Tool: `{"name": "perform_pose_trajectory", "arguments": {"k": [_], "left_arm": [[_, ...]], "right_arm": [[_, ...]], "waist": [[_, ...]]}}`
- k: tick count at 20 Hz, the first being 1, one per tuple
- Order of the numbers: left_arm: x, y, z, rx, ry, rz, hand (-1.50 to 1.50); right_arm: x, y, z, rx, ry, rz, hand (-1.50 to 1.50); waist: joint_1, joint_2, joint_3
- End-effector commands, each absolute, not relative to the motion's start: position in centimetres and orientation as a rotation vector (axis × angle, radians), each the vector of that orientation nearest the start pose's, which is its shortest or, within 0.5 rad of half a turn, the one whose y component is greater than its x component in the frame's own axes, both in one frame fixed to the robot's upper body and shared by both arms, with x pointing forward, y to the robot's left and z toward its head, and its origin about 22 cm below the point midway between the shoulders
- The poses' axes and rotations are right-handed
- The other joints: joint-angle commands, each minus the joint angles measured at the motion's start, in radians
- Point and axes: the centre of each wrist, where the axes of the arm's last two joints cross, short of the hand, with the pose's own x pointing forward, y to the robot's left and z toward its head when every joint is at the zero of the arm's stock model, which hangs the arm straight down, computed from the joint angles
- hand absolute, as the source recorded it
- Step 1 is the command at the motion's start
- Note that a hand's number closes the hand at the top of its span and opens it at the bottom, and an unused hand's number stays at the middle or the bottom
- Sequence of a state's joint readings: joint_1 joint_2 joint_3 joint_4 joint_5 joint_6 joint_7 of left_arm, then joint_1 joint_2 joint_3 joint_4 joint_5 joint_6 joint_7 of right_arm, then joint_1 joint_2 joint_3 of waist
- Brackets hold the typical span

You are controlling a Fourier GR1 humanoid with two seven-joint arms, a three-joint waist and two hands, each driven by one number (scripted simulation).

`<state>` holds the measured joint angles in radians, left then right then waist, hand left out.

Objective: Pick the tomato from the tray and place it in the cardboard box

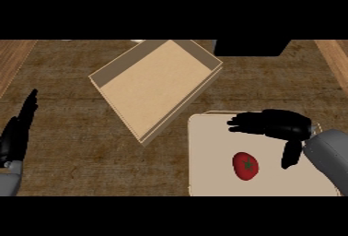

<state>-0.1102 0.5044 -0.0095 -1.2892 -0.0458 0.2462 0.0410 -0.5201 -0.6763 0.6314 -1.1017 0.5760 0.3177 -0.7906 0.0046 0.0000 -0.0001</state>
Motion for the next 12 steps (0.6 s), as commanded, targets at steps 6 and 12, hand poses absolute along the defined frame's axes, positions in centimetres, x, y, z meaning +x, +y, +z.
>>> {"name": "perform_pose_trajectory", "arguments": {"k": [6,12], "left_arm": [[26.3,35.7,1.1,0.667,-1.369,-0.226,0.0],[27.0,36.1,2.0,0.655,-1.37,-0.208,0.0]], "right_arm": [[32.6,-26.0,1.9,0.142,-1.454,1.951,-1.5],[32.5,-26.3,0.9,0.23,-1.479,1.941,-1.5]], "waist": [[-0.002,0.0,0.0],[-0.002,0.001,0.0]]}}
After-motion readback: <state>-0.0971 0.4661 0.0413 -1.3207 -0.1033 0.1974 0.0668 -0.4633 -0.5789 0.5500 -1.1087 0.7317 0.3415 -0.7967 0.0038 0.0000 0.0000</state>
